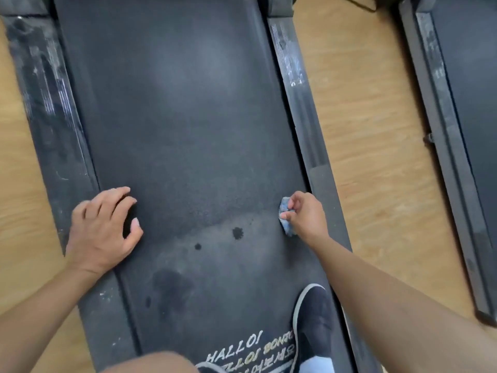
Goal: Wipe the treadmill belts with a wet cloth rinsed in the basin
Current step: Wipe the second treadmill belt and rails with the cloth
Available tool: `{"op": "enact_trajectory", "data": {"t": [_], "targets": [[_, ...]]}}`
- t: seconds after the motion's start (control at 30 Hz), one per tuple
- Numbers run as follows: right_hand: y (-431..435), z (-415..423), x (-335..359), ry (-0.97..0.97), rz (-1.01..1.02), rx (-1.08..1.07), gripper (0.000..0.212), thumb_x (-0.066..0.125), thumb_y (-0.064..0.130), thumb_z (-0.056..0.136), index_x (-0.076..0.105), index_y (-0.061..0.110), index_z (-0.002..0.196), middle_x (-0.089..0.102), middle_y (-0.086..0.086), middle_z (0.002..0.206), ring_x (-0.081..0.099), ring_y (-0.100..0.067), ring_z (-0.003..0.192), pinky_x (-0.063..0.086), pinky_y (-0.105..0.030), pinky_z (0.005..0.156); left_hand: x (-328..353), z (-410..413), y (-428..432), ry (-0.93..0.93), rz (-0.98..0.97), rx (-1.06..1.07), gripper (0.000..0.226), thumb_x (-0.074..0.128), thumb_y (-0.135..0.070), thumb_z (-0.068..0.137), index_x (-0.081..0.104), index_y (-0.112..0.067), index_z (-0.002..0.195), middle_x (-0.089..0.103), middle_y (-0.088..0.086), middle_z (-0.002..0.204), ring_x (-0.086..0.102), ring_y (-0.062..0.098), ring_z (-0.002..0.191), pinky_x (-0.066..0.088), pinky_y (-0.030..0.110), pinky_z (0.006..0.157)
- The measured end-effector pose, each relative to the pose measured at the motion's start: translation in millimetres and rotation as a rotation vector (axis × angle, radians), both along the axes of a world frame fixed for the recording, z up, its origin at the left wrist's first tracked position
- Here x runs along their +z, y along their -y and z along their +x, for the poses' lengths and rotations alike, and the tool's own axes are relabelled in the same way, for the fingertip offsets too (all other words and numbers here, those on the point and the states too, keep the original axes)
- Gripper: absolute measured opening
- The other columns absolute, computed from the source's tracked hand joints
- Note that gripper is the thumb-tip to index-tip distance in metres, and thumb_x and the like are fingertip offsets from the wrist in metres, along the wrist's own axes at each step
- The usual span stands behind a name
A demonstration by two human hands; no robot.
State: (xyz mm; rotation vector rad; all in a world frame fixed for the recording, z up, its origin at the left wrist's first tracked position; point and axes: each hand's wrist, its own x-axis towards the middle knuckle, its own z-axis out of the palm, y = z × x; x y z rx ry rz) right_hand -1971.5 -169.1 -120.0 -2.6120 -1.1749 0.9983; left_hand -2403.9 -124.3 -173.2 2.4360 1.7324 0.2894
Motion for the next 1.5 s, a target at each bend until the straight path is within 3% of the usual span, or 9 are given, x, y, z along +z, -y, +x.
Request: {"op": "enact_trajectory", "data": {"t": [0.17,0.4,0.57,0.73,0.9,1.07,1.23,1.33,1.5], "targets": [[1,11,-5,-0.006,-0.021,0.065,0.028,0.080,0.008,0.073,0.054,0.019,0.077,0.059,0.002,0.085,0.058,-0.015,0.073,0.039,-0.030,0.060,-3,0,-1,-0.048,-0.017,-0.026,0.045,0.047,-0.036,0.098,0.064,-0.014,0.133,0.058,0.003,0.149,0.055,0.033,0.135,0.026,0.037,0.104],[-2,14,-10,0.071,-0.049,0.226,0.028,0.077,0.008,0.079,0.051,0.018,0.084,0.051,0.002,0.088,0.057,-0.023,0.076,0.051,-0.041,0.069,-1,4,-1,-0.056,0.030,-0.015,0.041,0.050,-0.035,0.097,0.067,-0.016,0.130,0.061,0.001,0.146,0.058,0.032,0.132,0.028,0.037,0.104],[-2,17,-14,0.063,-0.076,0.229,0.031,0.081,0.012,0.081,0.050,0.017,0.084,0.048,0.003,0.088,0.055,-0.022,0.072,0.045,-0.036,0.064,0,3,0,-0.067,0.025,-0.030,0.042,0.051,-0.037,0.096,0.065,-0.017,0.130,0.060,0.000,0.146,0.058,0.032,0.131,0.021,0.034,0.105],[-10,28,-21,-0.042,-0.099,0.227,0.043,0.086,0.016,0.076,0.044,0.020,0.074,0.051,0.001,0.085,0.053,-0.022,0.072,0.037,-0.033,0.060,-14,-4,-3,-0.011,0.011,-0.042,0.046,0.048,-0.039,0.095,0.065,-0.015,0.130,0.059,0.003,0.146,0.060,0.036,0.127,0.044,0.055,0.107],[-12,37,-26,-0.093,-0.090,0.247,0.045,0.089,0.017,0.075,0.044,0.019,0.073,0.053,0.005,0.076,0.049,-0.013,0.066,0.038,-0.033,0.058,-22,-8,-7,0.008,-0.015,-0.065,0.049,0.046,-0.044,0.093,0.064,-0.019,0.132,0.056,0.003,0.148,0.059,0.037,0.127,0.044,0.063,0.104],[-11,41,-28,-0.115,-0.059,0.282,0.046,0.089,0.020,0.076,0.043,0.020,0.074,0.053,0.006,0.074,0.048,-0.015,0.066,0.041,-0.032,0.062,-11,6,0,-0.087,0.059,-0.066,0.044,0.047,-0.031,0.095,0.060,-0.009,0.131,0.054,0.011,0.147,0.054,0.041,0.128,0.016,0.031,0.113],[-10,44,-32,-0.118,-0.028,0.308,0.046,0.089,0.024,0.078,0.043,0.020,0.076,0.056,0.003,0.075,0.050,-0.018,0.066,0.044,-0.033,0.063,7,60,32,-0.067,0.133,-0.177,0.036,0.048,-0.009,0.086,0.061,-0.009,0.120,0.054,0.015,0.144,0.058,0.040,0.121,0.037,0.051,0.097],[-8,44,-30,-0.081,-0.012,0.368,0.045,0.086,0.029,0.080,0.043,0.021,0.076,0.056,0.003,0.077,0.050,-0.016,0.069,0.040,-0.032,0.060,28,122,82,0.048,0.079,-0.212,0.032,0.056,-0.008,0.083,0.064,-0.012,0.114,0.058,0.009,0.135,0.060,0.036,0.117,0.043,0.048,0.090],[-1,44,-23,-0.060,-0.006,0.452,0.042,0.080,0.036,0.085,0.042,0.021,0.079,0.060,-0.004,0.093,0.055,-0.024,0.083,0.042,-0.034,0.067,54,177,168,-0.082,-0.127,-0.358,0.043,0.071,-0.026,0.086,0.056,-0.018,0.126,0.055,0.004,0.138,0.058,0.030,0.122,0.052,0.042,0.085]]}}
